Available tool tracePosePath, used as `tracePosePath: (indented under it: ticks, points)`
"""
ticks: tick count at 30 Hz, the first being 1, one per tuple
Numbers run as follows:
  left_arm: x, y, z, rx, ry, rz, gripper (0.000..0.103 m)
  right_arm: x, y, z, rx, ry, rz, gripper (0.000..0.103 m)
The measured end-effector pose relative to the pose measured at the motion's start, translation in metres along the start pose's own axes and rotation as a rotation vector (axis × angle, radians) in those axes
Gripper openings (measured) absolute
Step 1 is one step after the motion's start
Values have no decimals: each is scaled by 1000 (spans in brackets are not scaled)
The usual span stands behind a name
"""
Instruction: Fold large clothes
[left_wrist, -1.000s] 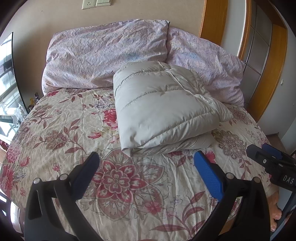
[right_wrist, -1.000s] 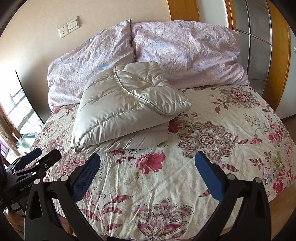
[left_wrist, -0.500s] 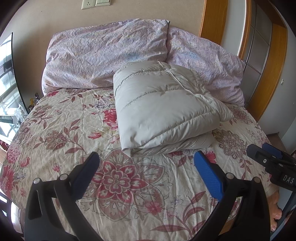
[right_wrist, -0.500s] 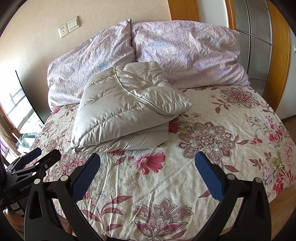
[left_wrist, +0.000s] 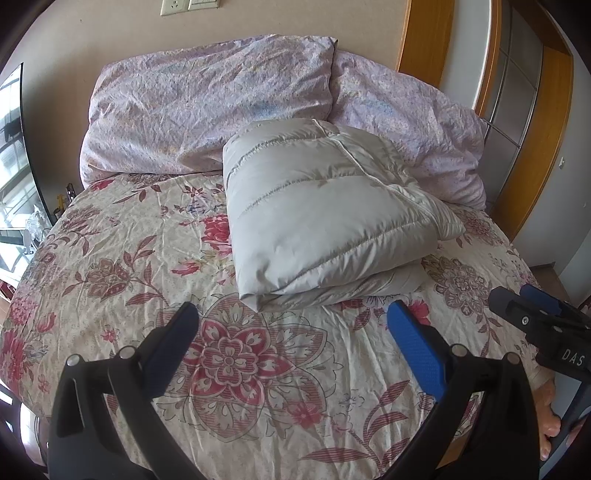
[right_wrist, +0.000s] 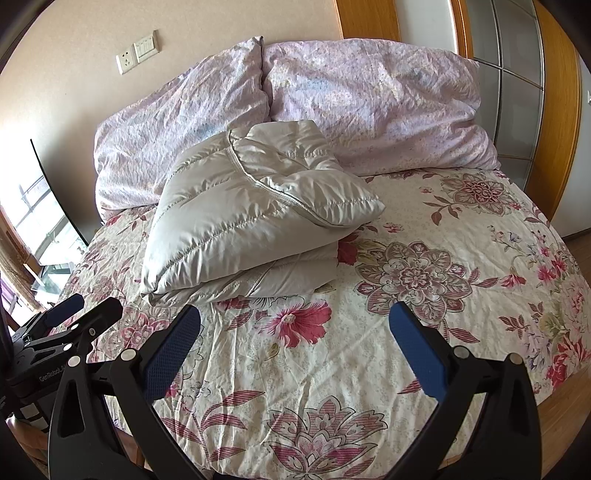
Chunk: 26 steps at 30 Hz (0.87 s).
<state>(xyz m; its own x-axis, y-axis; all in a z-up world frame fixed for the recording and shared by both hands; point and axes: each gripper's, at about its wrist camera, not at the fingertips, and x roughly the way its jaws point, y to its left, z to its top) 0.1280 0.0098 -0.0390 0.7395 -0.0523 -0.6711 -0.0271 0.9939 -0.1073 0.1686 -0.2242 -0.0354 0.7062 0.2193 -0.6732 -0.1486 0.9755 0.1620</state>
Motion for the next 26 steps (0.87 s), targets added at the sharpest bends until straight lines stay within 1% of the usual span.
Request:
tracePosePath:
  ticks: [26]
  points:
    - [3, 0, 1, 0, 8, 1, 101, 4, 0, -1, -2, 5, 2, 102]
